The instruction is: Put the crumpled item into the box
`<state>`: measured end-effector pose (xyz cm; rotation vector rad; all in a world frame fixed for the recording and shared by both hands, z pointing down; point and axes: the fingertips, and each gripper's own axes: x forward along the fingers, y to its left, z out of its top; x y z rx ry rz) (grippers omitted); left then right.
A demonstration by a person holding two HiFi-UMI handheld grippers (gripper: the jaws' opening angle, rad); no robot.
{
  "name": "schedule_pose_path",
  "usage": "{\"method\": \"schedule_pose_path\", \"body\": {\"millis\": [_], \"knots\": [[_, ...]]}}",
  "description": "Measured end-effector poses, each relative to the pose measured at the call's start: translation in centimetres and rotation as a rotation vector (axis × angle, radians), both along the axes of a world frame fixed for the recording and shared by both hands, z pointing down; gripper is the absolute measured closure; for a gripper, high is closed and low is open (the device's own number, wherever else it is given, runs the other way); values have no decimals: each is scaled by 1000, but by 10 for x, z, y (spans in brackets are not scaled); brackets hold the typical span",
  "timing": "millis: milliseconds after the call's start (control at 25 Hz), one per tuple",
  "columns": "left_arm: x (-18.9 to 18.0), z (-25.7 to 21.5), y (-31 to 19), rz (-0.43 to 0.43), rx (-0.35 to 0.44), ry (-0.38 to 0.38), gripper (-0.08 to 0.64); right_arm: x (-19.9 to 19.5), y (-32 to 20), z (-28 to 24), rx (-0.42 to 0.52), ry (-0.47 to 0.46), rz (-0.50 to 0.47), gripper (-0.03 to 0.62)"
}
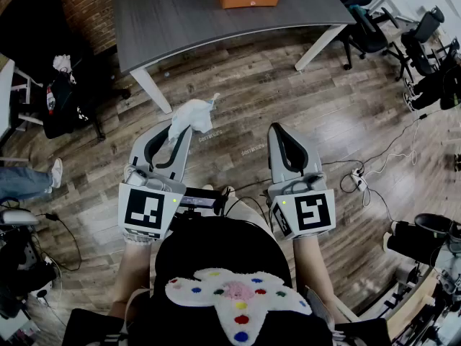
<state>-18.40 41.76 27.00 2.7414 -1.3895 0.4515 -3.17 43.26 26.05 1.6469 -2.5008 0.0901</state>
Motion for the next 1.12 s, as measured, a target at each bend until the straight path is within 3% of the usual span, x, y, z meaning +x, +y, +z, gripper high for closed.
{"method": "schedule_pose_path", "body": {"millis": [520,760,1120], "knots": [[3,5,-3,16,7,-11,492,-1,1,5,-6,3,0,588],[17,4,-5,4,19,-25,492,12,-1,0,29,29,-11,588],[37,-14,0,-34,48,-9,492,38,-1,-6,43,-15,-21,588]]}}
